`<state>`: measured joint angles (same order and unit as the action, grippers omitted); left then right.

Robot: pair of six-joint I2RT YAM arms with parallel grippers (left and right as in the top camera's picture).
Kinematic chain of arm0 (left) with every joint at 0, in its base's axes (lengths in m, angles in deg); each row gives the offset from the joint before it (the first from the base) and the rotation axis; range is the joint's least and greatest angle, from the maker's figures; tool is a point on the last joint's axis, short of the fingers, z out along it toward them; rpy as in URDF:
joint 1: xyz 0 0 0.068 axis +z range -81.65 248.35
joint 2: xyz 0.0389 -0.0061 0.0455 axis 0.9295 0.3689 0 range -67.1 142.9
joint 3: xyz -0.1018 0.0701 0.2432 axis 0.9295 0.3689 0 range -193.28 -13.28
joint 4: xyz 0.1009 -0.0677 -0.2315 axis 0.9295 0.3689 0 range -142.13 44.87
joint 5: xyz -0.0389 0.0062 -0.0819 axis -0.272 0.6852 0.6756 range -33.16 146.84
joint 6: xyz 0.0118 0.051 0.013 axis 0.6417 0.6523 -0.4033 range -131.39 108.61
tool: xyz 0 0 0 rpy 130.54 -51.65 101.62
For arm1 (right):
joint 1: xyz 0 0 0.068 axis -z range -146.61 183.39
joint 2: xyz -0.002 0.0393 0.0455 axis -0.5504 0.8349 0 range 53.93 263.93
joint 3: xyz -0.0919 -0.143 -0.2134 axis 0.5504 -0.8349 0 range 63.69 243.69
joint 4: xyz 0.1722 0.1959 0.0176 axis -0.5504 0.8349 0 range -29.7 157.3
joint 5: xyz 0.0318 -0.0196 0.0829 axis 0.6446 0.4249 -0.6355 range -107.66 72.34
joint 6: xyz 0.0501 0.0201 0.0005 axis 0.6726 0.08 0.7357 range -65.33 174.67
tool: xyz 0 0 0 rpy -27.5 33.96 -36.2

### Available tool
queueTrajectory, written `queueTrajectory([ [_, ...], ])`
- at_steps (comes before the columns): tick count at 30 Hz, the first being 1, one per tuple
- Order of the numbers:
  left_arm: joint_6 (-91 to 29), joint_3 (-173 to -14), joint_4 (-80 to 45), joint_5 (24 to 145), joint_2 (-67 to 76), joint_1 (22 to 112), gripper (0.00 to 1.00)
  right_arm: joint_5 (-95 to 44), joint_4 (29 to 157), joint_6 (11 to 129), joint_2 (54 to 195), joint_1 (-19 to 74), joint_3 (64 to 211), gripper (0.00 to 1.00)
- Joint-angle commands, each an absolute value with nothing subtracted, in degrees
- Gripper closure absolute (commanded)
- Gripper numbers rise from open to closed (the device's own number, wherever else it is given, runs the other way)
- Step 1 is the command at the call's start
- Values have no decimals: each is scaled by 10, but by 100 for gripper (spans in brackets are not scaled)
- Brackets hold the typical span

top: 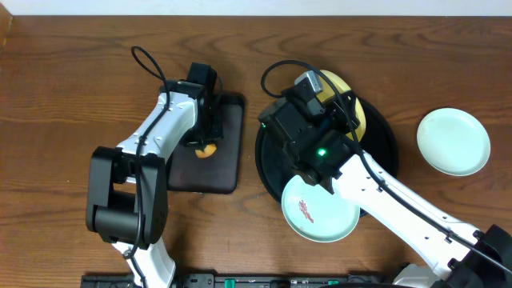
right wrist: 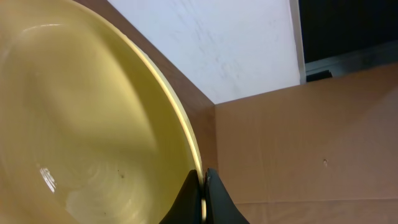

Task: Clean dirty plates on tray and stack at the side
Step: 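Lift the yellow plate with the right gripper toward the cleaned green plate, then place the yellow plate onto the green plate right of the tray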

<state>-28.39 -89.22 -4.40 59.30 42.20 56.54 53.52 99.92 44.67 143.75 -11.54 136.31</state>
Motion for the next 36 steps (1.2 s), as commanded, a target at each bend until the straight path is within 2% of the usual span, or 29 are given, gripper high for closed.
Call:
queueTrajectory([
  [1, -293, -896, -43, 592, 419, 568, 92, 561, 997, 443, 1423, -121, 1372, 99],
  [19, -293, -896, -43, 592, 419, 568, 92, 556, 995, 443, 1423, -121, 1372, 99],
  [26, -293, -896, -42, 592, 419, 568, 92, 440, 988, 458, 1423, -88, 1369, 99],
  [29, -293, -896, -38, 592, 419, 568, 92, 482, 981, 399, 1410, -105, 1374, 99],
  [33, -293, -896, -42, 592, 419, 568, 92, 451, 966, 384, 1407, -96, 1374, 99],
  [36, -293, -896, -42, 593, 419, 568, 92, 500, 975, 389, 1403, -118, 1375, 99],
])
